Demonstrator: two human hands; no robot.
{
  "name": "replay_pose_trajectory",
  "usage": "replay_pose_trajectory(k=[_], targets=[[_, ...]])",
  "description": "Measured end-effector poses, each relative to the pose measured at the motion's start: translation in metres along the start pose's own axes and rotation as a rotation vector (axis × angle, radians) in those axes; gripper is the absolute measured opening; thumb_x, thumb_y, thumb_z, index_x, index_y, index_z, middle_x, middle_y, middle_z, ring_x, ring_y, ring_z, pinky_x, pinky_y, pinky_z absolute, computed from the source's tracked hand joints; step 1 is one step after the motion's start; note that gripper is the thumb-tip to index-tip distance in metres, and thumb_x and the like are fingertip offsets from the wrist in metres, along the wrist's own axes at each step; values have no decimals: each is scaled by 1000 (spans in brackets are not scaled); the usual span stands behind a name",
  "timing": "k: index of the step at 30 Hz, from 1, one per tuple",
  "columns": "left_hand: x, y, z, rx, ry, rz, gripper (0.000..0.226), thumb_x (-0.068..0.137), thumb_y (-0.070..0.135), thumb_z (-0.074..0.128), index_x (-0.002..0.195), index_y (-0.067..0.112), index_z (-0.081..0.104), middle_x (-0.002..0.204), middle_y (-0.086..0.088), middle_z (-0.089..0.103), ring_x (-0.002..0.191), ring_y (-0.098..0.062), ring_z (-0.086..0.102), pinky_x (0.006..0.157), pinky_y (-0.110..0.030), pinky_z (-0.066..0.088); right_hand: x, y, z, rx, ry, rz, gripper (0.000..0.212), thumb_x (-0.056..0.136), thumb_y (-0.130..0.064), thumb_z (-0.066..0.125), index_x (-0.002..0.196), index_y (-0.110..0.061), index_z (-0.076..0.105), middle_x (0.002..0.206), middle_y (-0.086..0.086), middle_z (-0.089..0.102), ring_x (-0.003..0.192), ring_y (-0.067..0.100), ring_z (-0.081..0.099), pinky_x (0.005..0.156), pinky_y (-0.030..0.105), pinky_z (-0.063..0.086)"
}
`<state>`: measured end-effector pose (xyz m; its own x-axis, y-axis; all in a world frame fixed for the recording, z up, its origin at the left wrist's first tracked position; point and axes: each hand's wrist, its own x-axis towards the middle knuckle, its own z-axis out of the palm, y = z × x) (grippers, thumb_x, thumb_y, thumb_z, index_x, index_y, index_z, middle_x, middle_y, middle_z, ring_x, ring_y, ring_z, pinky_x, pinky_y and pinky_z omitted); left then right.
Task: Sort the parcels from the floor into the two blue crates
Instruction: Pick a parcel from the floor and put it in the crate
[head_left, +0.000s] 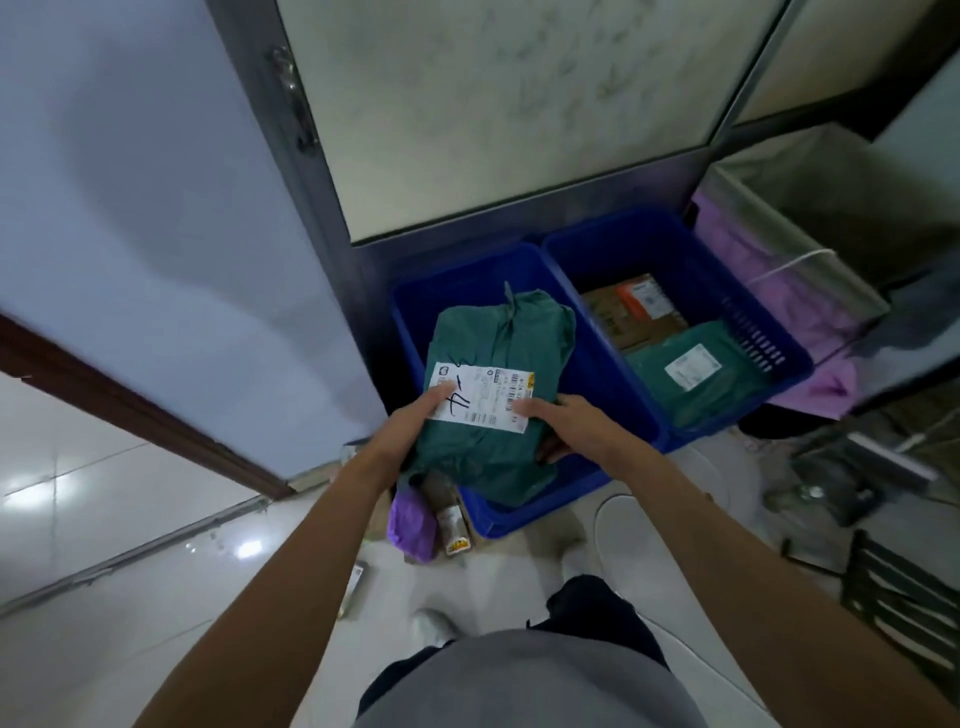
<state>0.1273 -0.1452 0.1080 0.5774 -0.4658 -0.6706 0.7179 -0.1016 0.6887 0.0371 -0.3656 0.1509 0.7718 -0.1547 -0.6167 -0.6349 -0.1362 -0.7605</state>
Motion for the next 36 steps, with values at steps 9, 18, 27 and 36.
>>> replay_pose_trajectory(k=[9, 18, 27, 36], targets=[[41, 6, 70, -54, 89, 85, 62, 70, 47, 84, 118, 10, 73, 116, -15, 72, 109, -33, 69, 102, -48, 50, 39, 0, -71, -158, -53, -152, 46, 100, -45, 56, 141, -26, 50, 128, -9, 62, 116, 17, 60, 98, 38, 51], [96, 3, 174, -244, 312, 120, 56, 65, 38, 85, 114, 14, 74, 113, -8, 74, 107, -29, 70, 100, -46, 52, 84, 27, -166, -278, 221, -133, 93, 84, -66, 61, 155, -15, 27, 152, 10, 34, 140, 31, 36, 111, 51, 37], [116, 1, 233, -490, 318, 174, 45, 84, 24, 71, 128, 16, 66, 124, -8, 70, 120, -30, 62, 107, -48, 47, 106, 27, -173, 236, 136, 16, 103, 86, -58, 68, 160, -32, 1, 158, 7, 32, 136, 29, 41, 102, 41, 41], [130, -12, 230, -612, 188, 162, 47, 89, 23, 64, 136, 14, 59, 133, -12, 64, 127, -32, 57, 111, -49, 42, 129, 30, -153, 495, 73, 106, 116, 67, -61, 83, 156, -42, 11, 138, 4, 54, 112, 26, 61, 95, 51, 54]])
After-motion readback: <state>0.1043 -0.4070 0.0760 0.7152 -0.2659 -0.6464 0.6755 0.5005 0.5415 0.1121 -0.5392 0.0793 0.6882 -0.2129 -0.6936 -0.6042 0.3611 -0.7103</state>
